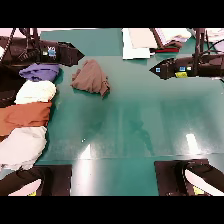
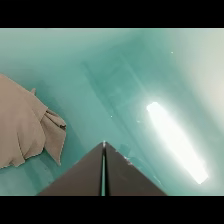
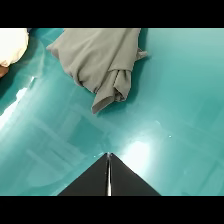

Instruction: Fold the shirts.

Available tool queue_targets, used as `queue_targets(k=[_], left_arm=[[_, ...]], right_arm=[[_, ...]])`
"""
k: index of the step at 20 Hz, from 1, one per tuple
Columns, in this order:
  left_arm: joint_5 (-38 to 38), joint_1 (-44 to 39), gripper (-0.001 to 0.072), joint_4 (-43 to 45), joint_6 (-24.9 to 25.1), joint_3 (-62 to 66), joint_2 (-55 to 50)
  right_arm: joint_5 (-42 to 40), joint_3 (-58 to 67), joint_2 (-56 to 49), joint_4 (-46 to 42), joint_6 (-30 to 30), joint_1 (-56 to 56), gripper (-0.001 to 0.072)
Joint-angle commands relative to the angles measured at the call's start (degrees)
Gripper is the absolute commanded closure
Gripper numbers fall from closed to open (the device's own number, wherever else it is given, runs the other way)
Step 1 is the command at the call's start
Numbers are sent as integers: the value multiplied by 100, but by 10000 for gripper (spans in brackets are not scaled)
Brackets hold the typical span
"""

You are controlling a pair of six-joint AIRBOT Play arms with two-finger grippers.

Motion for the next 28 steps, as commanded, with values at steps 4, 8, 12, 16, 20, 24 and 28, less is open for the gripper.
queue_targets(k=[4, 8, 12, 16, 20, 24, 28], left_arm=[[2, 2, 685, 2, 0, 2, 0], [9, 2, 685, -2, -4, 2, 0], [422, 2, 682, 50, 103, 0, -2], [883, 157, -1, 1744, -361, 0, -431], [791, 824, -2, 1722, -474, 0, -1657], [793, 1097, -1, 1379, -448, 0, -2907], [938, 1093, -1, 975, -448, 2, -3473]], right_arm=[[0, 2, -2, 2, 2, 2, 696], [0, 2, -2, 2, 2, 2, 696], [0, 2, -2, 2, 2, 2, 696], [-2, 2, -2, 11, 2, 2, 696], [0, 2, -2, 50, 4, 2, 696], [7, 2, -2, 55, 4, 4, 696], [15, 2, -2, 55, 7, 4, 696]])
